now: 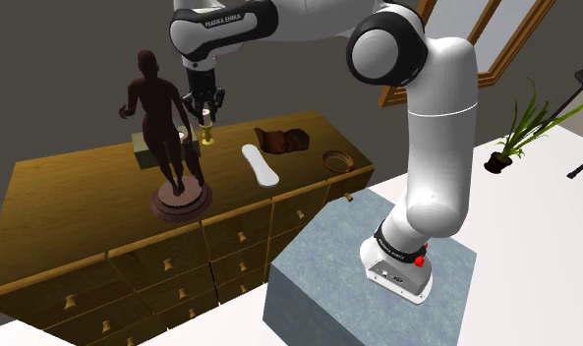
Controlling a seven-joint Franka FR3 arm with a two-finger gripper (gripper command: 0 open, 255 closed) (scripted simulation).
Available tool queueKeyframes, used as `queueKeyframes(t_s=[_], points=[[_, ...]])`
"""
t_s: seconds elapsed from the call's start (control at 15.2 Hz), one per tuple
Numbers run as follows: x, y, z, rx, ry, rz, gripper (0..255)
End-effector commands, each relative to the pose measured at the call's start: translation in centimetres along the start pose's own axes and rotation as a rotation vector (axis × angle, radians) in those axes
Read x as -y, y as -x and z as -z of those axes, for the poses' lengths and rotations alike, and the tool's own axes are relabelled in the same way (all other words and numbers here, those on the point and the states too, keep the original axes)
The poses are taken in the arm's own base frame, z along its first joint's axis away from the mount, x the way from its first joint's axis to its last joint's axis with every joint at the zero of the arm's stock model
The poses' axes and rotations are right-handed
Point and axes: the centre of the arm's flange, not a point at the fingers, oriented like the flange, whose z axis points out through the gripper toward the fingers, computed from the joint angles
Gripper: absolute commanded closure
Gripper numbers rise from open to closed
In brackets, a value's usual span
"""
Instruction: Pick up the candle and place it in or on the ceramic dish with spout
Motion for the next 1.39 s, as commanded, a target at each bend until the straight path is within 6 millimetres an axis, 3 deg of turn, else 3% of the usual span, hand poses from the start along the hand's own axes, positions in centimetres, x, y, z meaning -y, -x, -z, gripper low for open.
queueKeyframes(t_s=[0.0,1.12,1.32], points=[[0.1,0.3,1.1,0.000,0.000,0.000,255],[0.5,0.8,9.7,0.000,0.000,0.000,255],[-1.9,3.9,10.0,0.000,0.000,0.000,255]])
